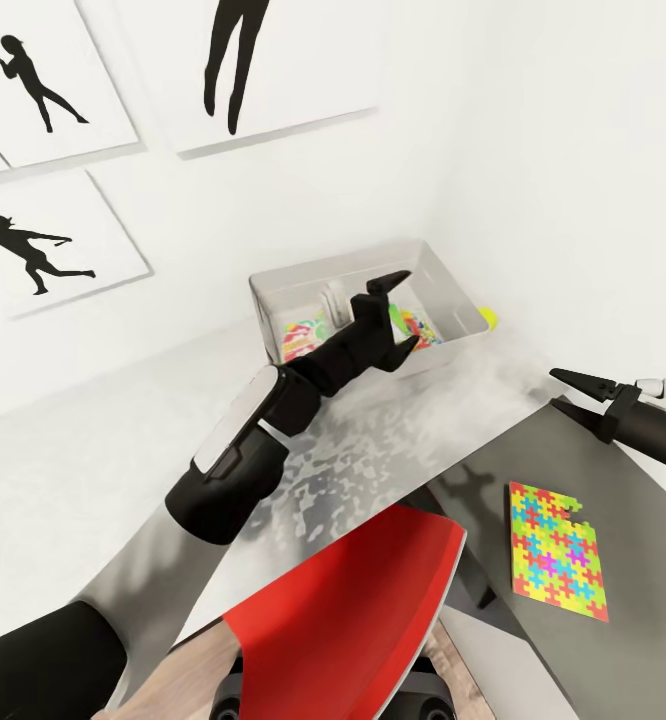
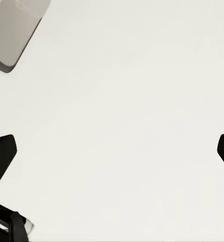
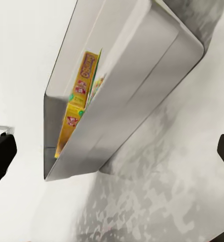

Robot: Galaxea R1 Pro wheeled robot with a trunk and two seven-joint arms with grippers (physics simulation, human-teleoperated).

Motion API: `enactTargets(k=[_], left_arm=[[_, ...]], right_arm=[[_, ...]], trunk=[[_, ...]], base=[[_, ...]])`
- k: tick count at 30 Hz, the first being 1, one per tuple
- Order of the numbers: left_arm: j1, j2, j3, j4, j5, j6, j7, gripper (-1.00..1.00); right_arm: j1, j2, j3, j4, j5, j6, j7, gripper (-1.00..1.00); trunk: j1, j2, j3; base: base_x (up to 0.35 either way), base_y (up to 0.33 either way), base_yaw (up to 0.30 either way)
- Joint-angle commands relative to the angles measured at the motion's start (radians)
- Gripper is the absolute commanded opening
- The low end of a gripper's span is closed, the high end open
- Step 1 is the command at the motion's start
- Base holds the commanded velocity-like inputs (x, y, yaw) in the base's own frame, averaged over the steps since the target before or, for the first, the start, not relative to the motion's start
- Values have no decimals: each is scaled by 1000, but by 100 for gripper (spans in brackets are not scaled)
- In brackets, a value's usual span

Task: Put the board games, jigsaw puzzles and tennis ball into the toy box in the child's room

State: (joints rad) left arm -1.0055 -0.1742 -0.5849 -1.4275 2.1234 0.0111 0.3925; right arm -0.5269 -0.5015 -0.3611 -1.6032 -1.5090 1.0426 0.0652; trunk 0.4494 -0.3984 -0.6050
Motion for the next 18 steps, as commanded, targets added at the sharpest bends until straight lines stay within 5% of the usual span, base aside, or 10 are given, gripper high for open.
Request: enactTargets(k=[1, 11, 18], left_arm=[[-1, 0, 2, -1, 11, 8, 5, 100], [0, 0, 6, -1, 23, 19, 12, 100], [0, 0, 6, -1, 22, 71, 76, 100]], right_arm=[[-1, 0, -1, 0, 7, 5, 7, 100], [-1, 0, -1, 0, 7, 5, 7, 100], [-1, -2, -2, 0, 7, 5, 7, 100]], trunk=[[1, -2, -1], [1, -2, -1], [1, -2, -1]], base=[[0, 0, 0], [0, 0, 0], [0, 0, 0]])
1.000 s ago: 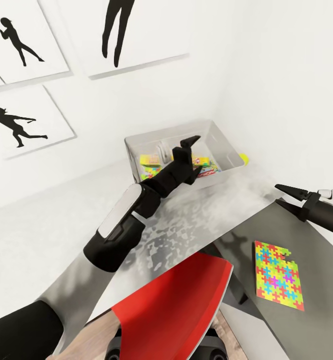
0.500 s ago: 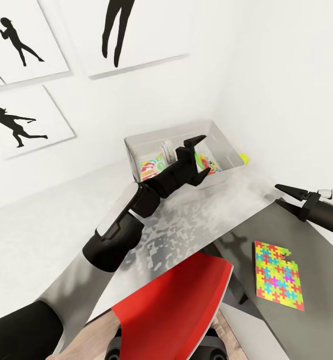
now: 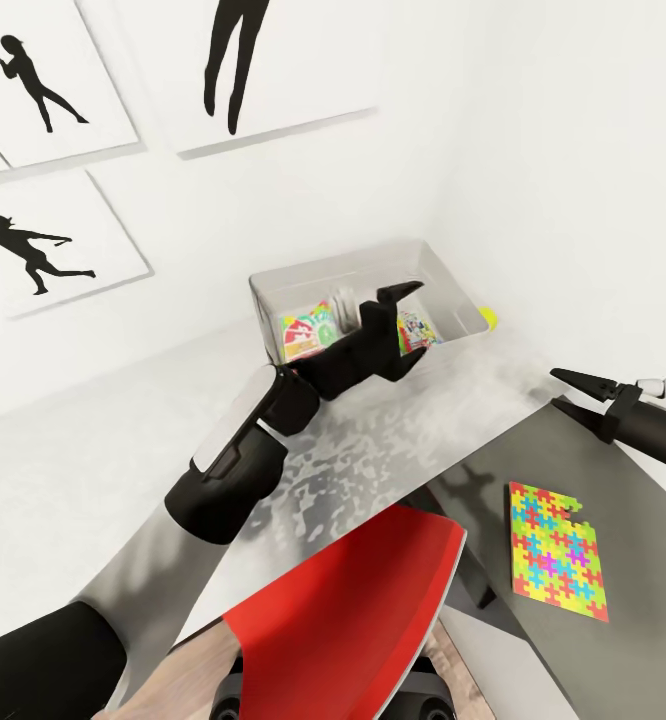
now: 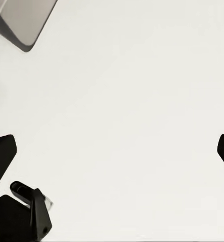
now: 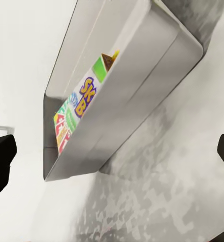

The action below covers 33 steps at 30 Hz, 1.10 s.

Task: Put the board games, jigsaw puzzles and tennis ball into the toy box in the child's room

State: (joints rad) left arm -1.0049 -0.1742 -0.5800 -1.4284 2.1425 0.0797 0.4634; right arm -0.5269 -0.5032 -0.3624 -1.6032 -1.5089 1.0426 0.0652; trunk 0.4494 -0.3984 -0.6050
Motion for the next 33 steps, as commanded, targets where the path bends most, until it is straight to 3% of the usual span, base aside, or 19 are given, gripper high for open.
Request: enactTargets(k=[1, 3, 5, 12, 14, 21, 33], left_arm=[[0, 0, 2, -1, 3, 31, 24, 100], [0, 0, 12, -1, 2, 99, 67, 100], [0, 0, 51, -1, 3, 185, 102, 100], [1, 0, 158, -1, 5, 428, 121, 100], [2, 0, 178, -1, 5, 458, 125, 100], [3, 18, 195, -1, 5, 623, 176, 100], [14, 21, 187, -3, 3, 759, 183, 100]], right_arm=[[-1, -1, -1, 0, 7, 5, 7, 100], [-1, -2, -2, 0, 7, 5, 7, 100], [-1, -3, -2, 0, 7, 5, 7, 100], [-1, 1, 1, 0, 7, 5, 7, 100], [-1, 3, 1, 0, 7, 5, 7, 100], [-1, 1, -1, 0, 7, 5, 7, 100], [4, -2, -3, 0, 7, 5, 7, 100]], trunk=[[1, -2, -1], [1, -2, -1], [1, -2, -1], [1, -2, 4], [1, -2, 7], [1, -2, 18], [1, -2, 37]], base=[[0, 0, 0], [0, 0, 0], [0, 0, 0], [0, 0, 0], [0, 0, 0], [0, 0, 0], [0, 0, 0]])
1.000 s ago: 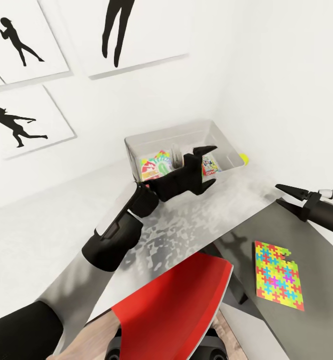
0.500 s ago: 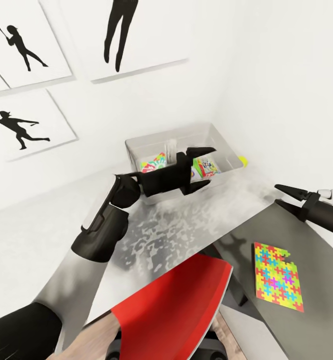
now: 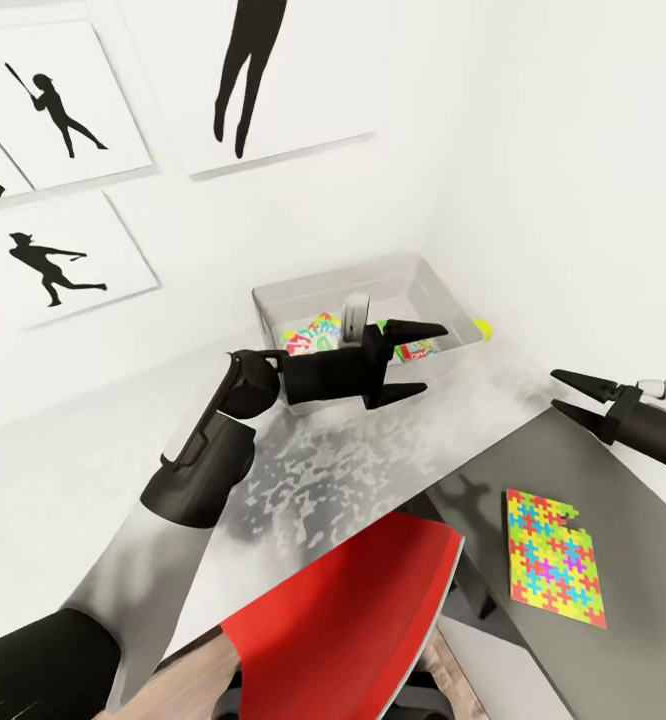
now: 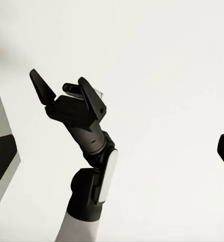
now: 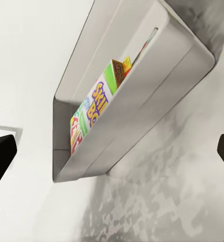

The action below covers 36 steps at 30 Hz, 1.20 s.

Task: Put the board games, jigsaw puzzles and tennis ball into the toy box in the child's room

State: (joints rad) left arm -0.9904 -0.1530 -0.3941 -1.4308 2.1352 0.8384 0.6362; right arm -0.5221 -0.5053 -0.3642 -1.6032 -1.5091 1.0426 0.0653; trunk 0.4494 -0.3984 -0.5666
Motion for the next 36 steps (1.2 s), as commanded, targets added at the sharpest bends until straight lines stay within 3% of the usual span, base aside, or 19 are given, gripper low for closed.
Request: enactTargets(k=[1, 36], left_arm=[[0, 0, 1, 0, 10, 3, 10, 100], [12, 1, 4, 0, 9, 15, 9, 100]], right_arm=[[1, 0, -2, 0, 7, 5, 7, 100], [8, 2, 2, 0, 7, 5, 7, 100]], trunk=[[1, -2, 0], [1, -2, 56]], base=[[0, 0, 0], [-70, -1, -15]])
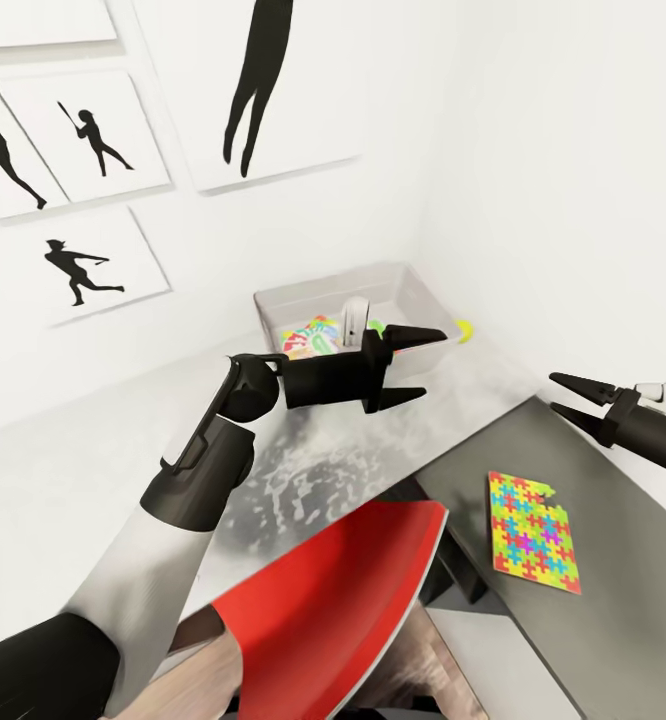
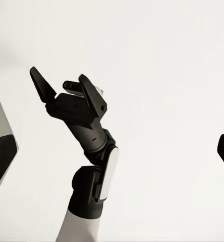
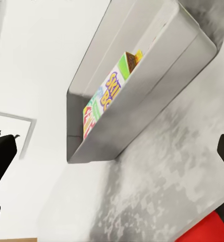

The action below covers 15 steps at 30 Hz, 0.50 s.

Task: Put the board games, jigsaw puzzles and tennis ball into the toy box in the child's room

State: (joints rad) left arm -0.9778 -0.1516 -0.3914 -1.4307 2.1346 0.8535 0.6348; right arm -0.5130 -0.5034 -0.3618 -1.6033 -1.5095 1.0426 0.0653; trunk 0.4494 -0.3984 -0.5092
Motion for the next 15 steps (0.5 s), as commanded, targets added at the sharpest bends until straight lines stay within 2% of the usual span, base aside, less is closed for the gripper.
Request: enactTargets(k=[1, 10, 15], left_arm=[[4, 0, 2, -1, 10, 0, 10, 100], [12, 2, 3, -1, 10, 8, 10, 100], [14, 17, 2, -1, 10, 8, 6, 100]], right_arm=[[-1, 1, -1, 0, 8, 5, 7, 100], [-1, 2, 0, 0, 8, 5, 7, 100], [-1, 3, 1, 0, 8, 5, 7, 100]], trunk=[[1, -2, 0], [1, -2, 13], [1, -2, 20]], base=[[-5, 2, -146], [-1, 1, -183], [0, 0, -197]])
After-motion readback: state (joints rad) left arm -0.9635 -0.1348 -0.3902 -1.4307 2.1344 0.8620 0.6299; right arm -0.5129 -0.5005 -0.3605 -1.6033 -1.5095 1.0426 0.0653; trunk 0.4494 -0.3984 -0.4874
